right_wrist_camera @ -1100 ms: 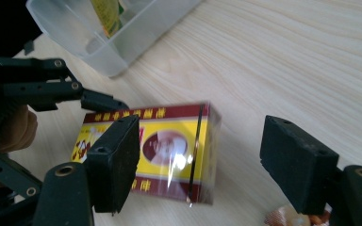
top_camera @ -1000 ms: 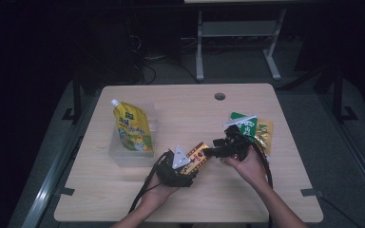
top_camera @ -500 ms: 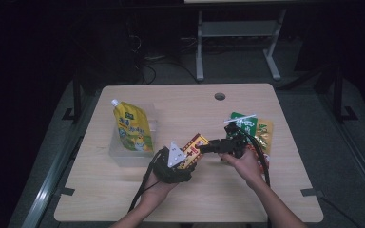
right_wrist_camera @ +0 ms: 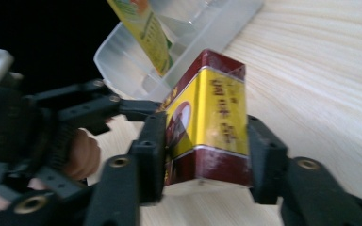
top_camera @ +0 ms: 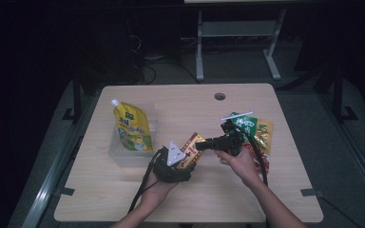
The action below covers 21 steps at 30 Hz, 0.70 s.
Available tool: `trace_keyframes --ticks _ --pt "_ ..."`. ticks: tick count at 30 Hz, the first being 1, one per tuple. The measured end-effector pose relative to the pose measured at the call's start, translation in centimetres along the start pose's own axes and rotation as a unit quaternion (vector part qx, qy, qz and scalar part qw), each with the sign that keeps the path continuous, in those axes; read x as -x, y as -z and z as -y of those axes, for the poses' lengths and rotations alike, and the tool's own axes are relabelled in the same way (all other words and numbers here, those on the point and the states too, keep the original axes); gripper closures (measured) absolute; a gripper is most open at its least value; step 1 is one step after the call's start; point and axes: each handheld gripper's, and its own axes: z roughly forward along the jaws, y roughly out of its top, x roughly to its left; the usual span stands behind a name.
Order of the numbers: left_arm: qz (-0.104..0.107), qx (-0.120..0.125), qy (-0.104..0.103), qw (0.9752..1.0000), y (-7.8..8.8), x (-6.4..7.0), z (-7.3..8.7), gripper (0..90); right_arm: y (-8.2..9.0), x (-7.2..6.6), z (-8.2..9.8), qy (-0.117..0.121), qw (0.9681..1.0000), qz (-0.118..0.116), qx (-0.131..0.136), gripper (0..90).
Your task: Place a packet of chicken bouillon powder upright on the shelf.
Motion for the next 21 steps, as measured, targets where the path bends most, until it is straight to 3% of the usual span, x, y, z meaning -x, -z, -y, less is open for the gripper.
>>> trace_keyframes --ticks 2,14,21 --pt "0.0 -0.004 -0.003 1.0 -0.1 -0.1 0.2 31.6 -0.1 -0.4 -0.1 0.012 0.9999 -0.004 0.004 63.5" --pt "0.013 -0.003 -0.006 0.9999 0.4 -0.3 0.4 29.3 0.0 -2.4 -1.4 0.08 0.996 0.038 -0.013 67.0" --pt "0.023 -0.015 -0.005 0.9996 0.7 -0.1 1.1 28.5 0.8 -2.6 -2.2 0.095 0.9938 0.056 -0.01 67.1"
